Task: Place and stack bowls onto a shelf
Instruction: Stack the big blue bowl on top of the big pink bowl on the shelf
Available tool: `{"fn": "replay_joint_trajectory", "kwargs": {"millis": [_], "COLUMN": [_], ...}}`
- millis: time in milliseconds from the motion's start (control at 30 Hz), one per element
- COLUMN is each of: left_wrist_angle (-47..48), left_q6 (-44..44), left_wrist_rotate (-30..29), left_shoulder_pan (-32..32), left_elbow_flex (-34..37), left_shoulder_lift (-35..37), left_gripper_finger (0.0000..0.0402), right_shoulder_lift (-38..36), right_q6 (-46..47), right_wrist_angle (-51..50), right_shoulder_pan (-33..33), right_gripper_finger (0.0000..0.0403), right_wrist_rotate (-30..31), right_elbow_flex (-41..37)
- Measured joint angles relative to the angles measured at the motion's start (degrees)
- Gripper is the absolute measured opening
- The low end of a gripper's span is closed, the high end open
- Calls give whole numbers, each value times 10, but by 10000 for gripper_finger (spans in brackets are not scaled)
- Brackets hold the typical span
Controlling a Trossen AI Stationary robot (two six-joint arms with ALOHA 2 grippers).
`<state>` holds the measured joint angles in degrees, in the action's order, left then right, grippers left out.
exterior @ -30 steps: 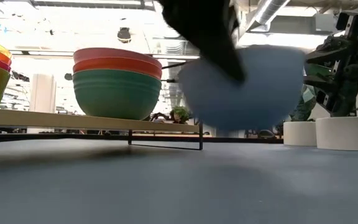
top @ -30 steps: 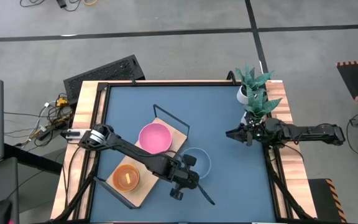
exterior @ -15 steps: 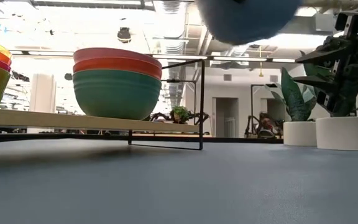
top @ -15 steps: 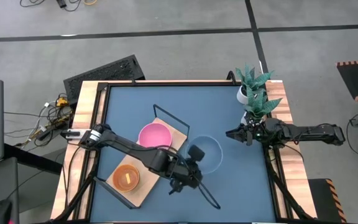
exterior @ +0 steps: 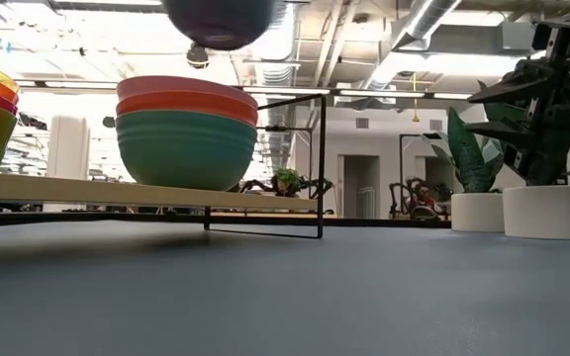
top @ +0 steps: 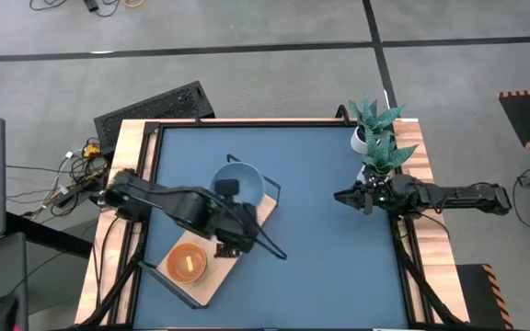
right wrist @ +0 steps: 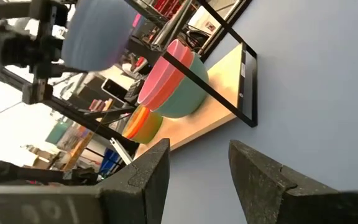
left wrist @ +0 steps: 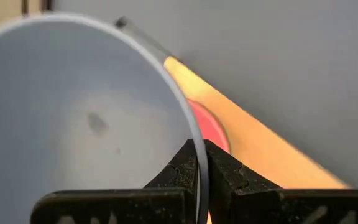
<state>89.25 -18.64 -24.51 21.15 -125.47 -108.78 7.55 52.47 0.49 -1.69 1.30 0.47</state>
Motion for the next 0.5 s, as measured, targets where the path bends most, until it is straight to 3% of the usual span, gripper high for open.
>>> {"fn": "replay_joint_trajectory", "kwargs": {"millis": [133, 300, 500], "left_wrist_angle": [10, -4, -78], "left_q6": [-130, -215, -215], "left_wrist_rotate": [-17, -13, 14], "left_shoulder_pan": [-6, -5, 0], "left_elbow_flex": [52, 118, 167], "left_shoulder_lift": [53, 86, 84], "left_gripper_finger": [0, 0, 0], "right_shoulder_lift": [4, 7, 7], "right_q6": [0, 0, 0], "right_wrist_angle": [0, 0, 0], "right_shoulder_pan": [0, -4, -4], "right_gripper_finger": [189, 189, 189], "right_wrist_rotate": [0, 1, 1], "right_elbow_flex": [0, 0, 0]}}
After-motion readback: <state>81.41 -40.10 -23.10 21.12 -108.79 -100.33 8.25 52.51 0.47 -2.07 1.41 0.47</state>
